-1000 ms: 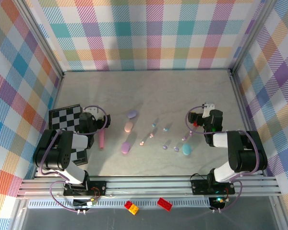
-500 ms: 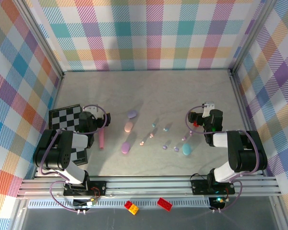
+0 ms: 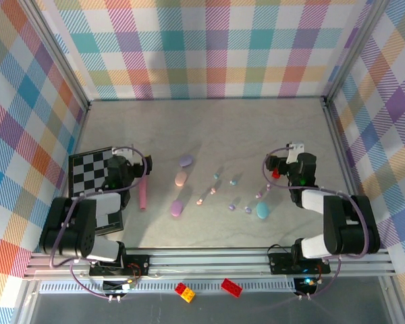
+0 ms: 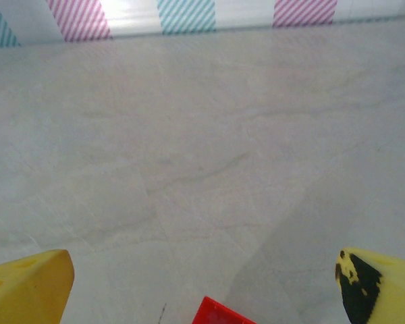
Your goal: Insert the wireless bluetooth earbuds into the charging case
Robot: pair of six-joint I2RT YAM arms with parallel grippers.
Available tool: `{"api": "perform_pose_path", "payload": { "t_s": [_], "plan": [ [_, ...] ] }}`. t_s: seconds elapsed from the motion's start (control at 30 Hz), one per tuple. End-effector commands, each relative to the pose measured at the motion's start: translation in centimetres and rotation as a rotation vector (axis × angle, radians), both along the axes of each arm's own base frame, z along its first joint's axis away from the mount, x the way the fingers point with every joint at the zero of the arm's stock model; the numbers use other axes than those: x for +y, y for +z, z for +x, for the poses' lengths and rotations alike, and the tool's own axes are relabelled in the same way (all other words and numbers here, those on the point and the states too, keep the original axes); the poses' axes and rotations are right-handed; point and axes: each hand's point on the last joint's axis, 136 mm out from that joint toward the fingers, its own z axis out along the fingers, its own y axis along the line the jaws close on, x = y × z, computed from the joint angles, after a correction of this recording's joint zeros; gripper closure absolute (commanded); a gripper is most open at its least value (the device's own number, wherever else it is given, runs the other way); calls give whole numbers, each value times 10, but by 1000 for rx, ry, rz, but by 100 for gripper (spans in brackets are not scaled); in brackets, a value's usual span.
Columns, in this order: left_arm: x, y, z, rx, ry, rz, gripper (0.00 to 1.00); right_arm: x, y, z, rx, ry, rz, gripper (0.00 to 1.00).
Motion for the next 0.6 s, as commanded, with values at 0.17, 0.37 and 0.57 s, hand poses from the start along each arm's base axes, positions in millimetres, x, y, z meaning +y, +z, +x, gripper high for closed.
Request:
{"api": "perform_pose_path", "payload": {
  "t_s": [0.17, 0.37, 0.57],
  "plan": [
    [-23, 56, -17, -20, -6, 33, 0, 3, 48, -17, -4, -9, 80, 1],
    [-66, 66, -52, 58, -65, 35, 0, 33, 63, -55, 59, 63, 262, 1],
    [-90, 57, -104, 166, -100, 36, 0, 71, 64, -100, 150, 174, 338, 1]
  ]
}}
